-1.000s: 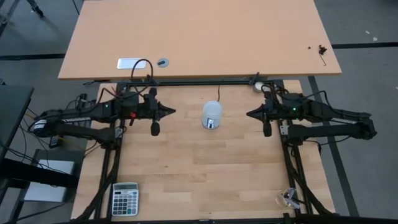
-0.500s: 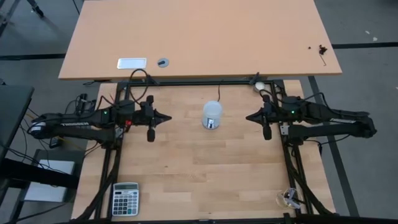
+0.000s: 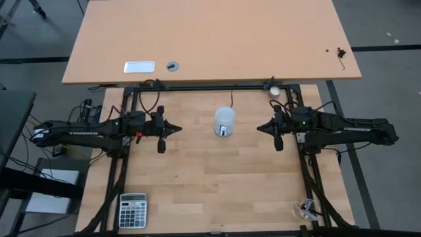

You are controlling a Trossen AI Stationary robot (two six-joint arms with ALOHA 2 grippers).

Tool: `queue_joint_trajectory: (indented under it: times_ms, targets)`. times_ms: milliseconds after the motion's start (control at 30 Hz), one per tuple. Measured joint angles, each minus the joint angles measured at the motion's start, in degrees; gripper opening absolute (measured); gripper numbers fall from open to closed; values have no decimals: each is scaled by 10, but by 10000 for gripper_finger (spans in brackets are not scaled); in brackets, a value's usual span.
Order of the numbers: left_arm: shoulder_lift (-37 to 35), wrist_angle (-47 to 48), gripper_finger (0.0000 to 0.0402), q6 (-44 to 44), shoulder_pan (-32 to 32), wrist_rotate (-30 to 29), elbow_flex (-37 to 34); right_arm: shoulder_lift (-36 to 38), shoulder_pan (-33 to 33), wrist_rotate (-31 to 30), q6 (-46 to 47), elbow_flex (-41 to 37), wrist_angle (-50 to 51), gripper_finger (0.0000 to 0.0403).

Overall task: Screw lightbulb
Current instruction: Remove the lightbulb from the silver lamp socket

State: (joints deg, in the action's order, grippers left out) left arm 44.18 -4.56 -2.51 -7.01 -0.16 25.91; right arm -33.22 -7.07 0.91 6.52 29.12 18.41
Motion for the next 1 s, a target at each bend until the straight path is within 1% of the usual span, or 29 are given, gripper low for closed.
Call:
queue_joint_trajectory:
  times_ms: [67, 167, 233, 333, 433, 667, 1000]
  targets:
    - [0, 0, 0, 0, 0, -2, 0, -1, 0, 6, 0, 0, 2, 15]
    - [0, 1, 1, 0, 0, -6, 0, -4, 0, 31, -1, 0, 0, 25]
    - [0, 1, 1, -1, 0, -7, 0, -7, 0, 32, -1, 0, -3, 29]
    - [0, 2, 1, -1, 0, -7, 0, -10, 0, 32, -1, 0, -37, 30]
    - [0, 2, 1, -1, 0, -12, 0, -19, 0, 32, -3, 0, -69, 28]
    - [0, 2, 1, -1, 0, -18, 0, -29, 0, 32, -37, 0, -57, 7]
    - [0, 2, 1, -4, 0, -18, 0, -20, 0, 26, -63, -1, -61, 4]
